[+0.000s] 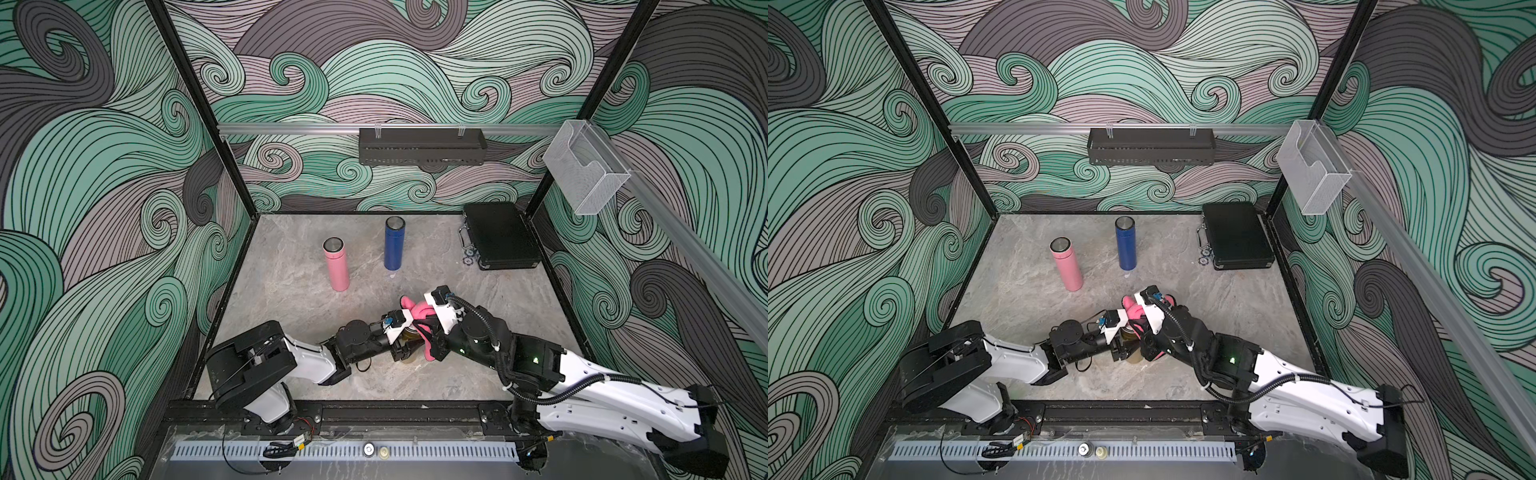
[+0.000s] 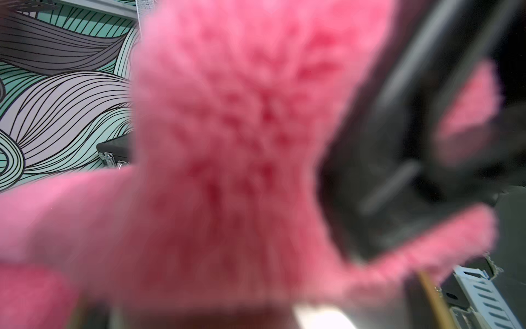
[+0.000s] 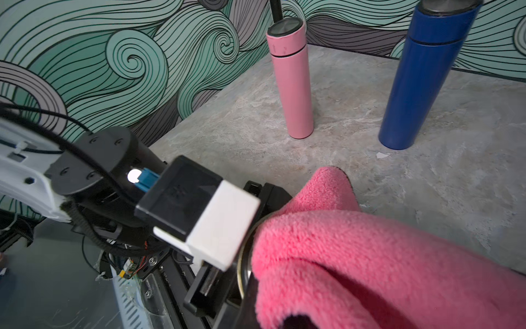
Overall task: Wipe the surface of the thermos
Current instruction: Wipe the dirt from the surface of the thermos.
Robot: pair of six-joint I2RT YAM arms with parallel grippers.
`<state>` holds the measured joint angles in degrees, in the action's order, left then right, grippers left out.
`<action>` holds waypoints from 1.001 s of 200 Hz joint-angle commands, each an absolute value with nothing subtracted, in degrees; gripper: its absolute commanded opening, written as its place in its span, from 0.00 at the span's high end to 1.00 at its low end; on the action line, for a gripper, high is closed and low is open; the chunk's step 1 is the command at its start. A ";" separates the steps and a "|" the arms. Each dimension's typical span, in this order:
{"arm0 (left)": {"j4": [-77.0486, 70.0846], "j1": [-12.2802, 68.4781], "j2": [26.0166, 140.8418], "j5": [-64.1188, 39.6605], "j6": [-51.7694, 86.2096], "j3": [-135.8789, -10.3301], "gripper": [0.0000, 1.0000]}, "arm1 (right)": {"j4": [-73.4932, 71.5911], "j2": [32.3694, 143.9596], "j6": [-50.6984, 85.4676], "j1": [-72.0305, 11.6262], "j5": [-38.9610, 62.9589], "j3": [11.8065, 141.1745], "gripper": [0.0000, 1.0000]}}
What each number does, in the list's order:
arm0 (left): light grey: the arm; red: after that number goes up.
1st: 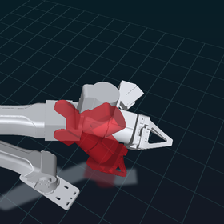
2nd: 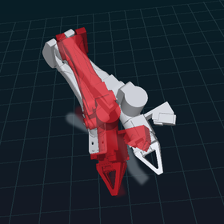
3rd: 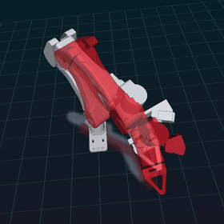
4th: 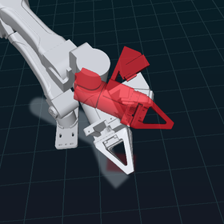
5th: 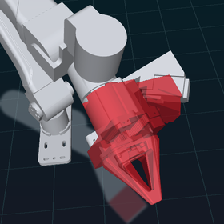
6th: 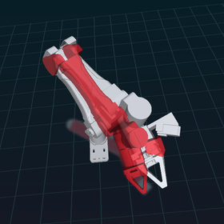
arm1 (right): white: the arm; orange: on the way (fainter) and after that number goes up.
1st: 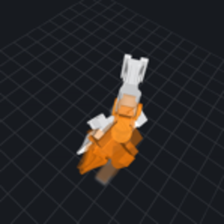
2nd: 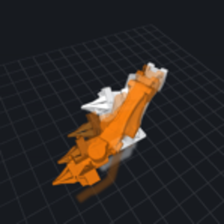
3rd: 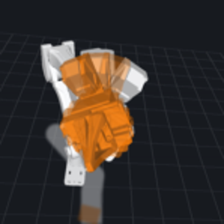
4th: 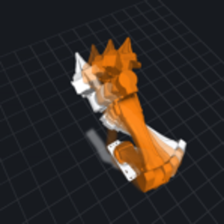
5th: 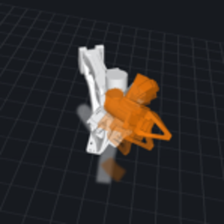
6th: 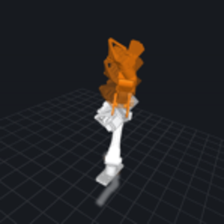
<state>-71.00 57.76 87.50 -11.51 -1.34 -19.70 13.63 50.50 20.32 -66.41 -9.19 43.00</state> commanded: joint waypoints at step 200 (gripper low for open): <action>-70.61 57.55 85.60 -15.62 -3.34 -23.27 1.00 | 18.04 51.68 21.03 -58.31 -3.19 38.37 1.00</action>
